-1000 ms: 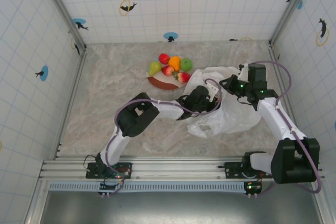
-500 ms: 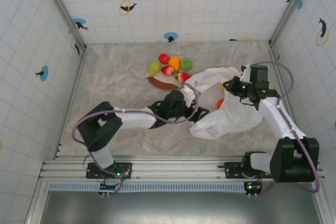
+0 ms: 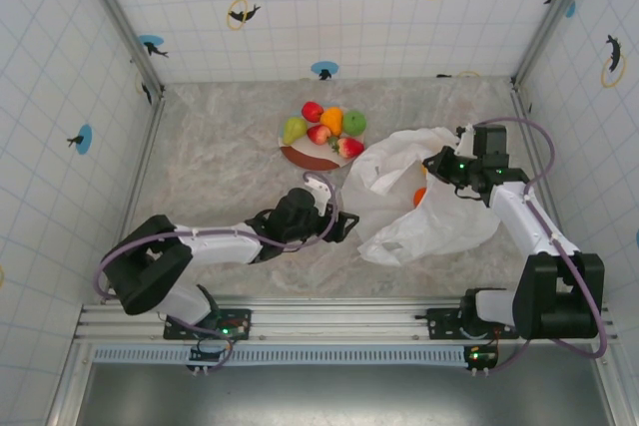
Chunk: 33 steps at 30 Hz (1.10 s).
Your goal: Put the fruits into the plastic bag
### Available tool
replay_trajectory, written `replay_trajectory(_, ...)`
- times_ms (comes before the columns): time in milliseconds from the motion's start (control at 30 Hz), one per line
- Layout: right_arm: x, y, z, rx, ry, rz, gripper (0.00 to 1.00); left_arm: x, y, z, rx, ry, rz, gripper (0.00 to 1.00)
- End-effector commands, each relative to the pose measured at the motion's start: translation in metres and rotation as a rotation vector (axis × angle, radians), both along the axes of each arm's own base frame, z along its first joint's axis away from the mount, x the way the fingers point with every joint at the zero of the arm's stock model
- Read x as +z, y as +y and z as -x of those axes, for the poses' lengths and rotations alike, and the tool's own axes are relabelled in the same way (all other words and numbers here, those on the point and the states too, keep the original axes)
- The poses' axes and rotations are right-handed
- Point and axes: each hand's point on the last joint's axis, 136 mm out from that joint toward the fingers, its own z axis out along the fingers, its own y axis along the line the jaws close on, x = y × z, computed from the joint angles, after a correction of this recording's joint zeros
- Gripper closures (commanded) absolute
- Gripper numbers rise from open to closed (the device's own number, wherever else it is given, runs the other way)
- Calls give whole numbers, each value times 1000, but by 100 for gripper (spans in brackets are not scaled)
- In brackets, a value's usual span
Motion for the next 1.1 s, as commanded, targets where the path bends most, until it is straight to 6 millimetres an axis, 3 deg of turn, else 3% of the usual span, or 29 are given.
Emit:
replay_trajectory(0, 1, -1, -3, 5, -20, -2, 100, -8, -3, -17, 105, 109, 33, 21)
replay_trajectory(367, 11, -18, -3, -25, -34, 25, 100, -36, -27, -35, 109, 231, 3, 21)
replay_trajectory(767, 2, -29, -2, -47, -16, 11, 100, -56, -36, -34, 94, 290, -6, 24)
replay_trajectory(900, 2, -31, -2, -51, -15, 10, 100, -54, -47, -32, 56, 309, 23, 30)
replay_trajectory(1067, 3, -31, -2, -50, -19, 9, 100, -48, -58, -31, 22, 317, 79, 48)
